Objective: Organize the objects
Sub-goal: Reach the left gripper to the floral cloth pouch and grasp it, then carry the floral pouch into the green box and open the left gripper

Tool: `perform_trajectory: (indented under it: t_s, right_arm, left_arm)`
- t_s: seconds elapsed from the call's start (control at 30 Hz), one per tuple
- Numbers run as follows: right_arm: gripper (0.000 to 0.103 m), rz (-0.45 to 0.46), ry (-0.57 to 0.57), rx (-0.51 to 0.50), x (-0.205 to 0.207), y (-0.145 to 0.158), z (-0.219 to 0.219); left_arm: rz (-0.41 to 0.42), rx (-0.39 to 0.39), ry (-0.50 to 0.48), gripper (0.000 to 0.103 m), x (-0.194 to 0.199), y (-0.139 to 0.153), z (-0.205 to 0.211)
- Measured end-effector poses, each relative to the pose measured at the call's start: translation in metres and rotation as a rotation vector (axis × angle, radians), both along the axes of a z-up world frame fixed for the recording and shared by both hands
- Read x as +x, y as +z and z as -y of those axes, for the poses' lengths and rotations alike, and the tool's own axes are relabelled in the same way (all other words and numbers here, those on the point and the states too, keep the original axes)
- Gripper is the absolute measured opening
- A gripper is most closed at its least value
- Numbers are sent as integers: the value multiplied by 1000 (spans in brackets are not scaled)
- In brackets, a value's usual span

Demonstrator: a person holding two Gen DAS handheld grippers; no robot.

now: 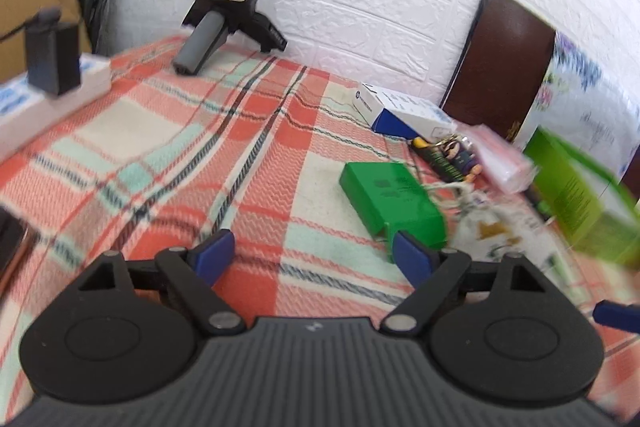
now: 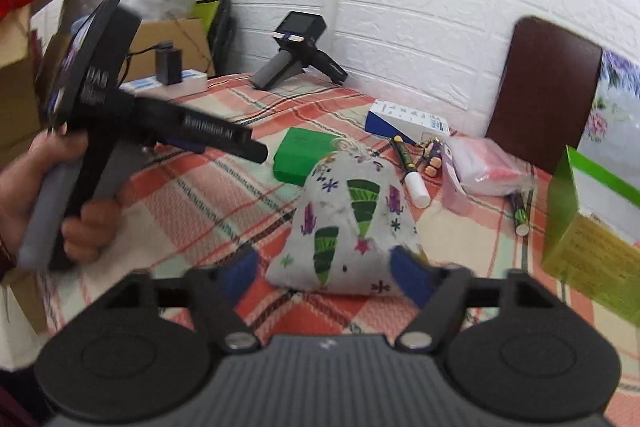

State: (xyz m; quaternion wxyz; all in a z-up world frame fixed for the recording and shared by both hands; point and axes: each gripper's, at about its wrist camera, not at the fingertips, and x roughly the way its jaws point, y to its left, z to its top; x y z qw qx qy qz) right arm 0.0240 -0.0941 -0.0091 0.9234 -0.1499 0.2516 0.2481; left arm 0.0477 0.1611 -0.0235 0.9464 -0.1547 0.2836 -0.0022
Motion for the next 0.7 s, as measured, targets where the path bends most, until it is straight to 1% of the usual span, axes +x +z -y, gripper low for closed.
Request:
perform_trajectory:
  t_s: [0.03, 0.07, 0.1, 0.23, 0.27, 0.37, 0.5, 0.53, 0.57, 0.6, 0.63, 0.67, 0.7]
  right_arm:
    - [95, 28, -1, -1, -3, 2, 1]
    - [96, 43, 0, 3, -4, 3, 2]
    - [96, 42, -1, 8, -2, 4, 3]
    - [96, -15, -29, 32, 19, -2, 7]
    - [97, -34, -42, 47, 21, -4, 10]
    - [99, -70, -61, 82, 24, -9, 20]
    - [99, -86, -70, 83, 31, -16, 24]
    - [97, -93, -70, 85, 35, -17, 23]
    - [89, -103, -69, 89, 39, -19, 22]
    - [80, -124, -58, 100, 42, -22, 20]
    - [74, -148, -40, 123, 45, -23, 20]
    - [63, -147, -47, 140, 44, -23, 22]
    - [58, -128, -46, 144, 41, -21, 23]
  left_arm:
    - [0, -55, -8, 87, -5, 5, -2]
    - [10, -90, -26, 87, -10, 10, 0]
    - [20, -97, -49, 87, -14, 16, 6]
    - [24, -80, -176, 88, -15, 32, 43]
    - [14, -69, -197, 90, -12, 33, 53]
    - [-29, -51, -240, 96, 0, 30, 75]
    - [-106, -67, -281, 96, 17, 19, 89]
    - [-123, -68, -282, 93, 21, 15, 92]
    - [-147, -70, -281, 74, 25, 10, 95]
    - [-178, -79, -287, 65, 29, 4, 98]
    - [-170, -82, -276, 63, 26, 3, 98]
    - [-153, -78, -278, 52, 23, 6, 100]
    - [-139, -68, -294, 48, 20, 12, 102]
